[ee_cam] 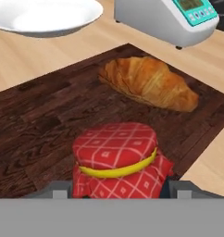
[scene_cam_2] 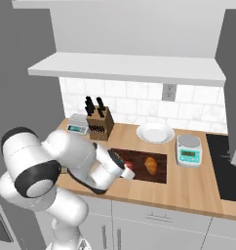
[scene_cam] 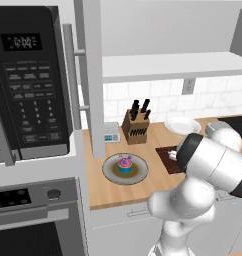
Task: From the different types of pastries on the counter, select a croissant and place it on the cutting board. Then retrieve a jar of jam from the cabinet and place it alongside the croissant on the cutting board.
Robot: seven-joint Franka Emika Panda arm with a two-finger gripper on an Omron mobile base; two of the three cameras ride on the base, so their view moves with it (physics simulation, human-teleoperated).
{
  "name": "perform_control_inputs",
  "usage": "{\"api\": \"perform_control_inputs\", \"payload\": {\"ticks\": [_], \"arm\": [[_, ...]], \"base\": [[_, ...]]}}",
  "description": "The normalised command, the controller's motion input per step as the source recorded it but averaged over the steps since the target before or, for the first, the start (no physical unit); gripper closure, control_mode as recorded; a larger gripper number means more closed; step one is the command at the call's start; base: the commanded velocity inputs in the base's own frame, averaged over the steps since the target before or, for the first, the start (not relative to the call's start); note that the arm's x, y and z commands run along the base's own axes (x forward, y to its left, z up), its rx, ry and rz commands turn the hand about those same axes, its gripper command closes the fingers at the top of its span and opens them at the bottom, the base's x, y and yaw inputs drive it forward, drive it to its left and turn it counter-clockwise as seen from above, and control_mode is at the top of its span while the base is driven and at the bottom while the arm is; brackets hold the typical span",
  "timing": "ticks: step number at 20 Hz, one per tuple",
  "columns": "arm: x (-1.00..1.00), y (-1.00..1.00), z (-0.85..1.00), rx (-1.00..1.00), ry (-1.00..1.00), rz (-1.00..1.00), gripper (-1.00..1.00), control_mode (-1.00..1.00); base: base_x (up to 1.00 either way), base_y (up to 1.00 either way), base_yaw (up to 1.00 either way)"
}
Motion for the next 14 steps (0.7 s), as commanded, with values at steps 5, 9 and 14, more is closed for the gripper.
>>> {"api": "perform_control_inputs", "payload": {"ticks": [5, 9, 14], "arm": [[0.1, 0.16, -0.46, -0.16, -0.09, 0.01, 1.0, -1.0], [0.28, 0.16, -0.33, -0.14, -0.07, 0.0, 1.0, -1.0], [0.08, 0.16, -0.65, -0.13, -0.04, 0.01, -1.0, -1.0]], "base": [[0.0, 0.0, 0.0], [0.0, 0.0, 0.0], [0.0, 0.0, 0.0]]}}
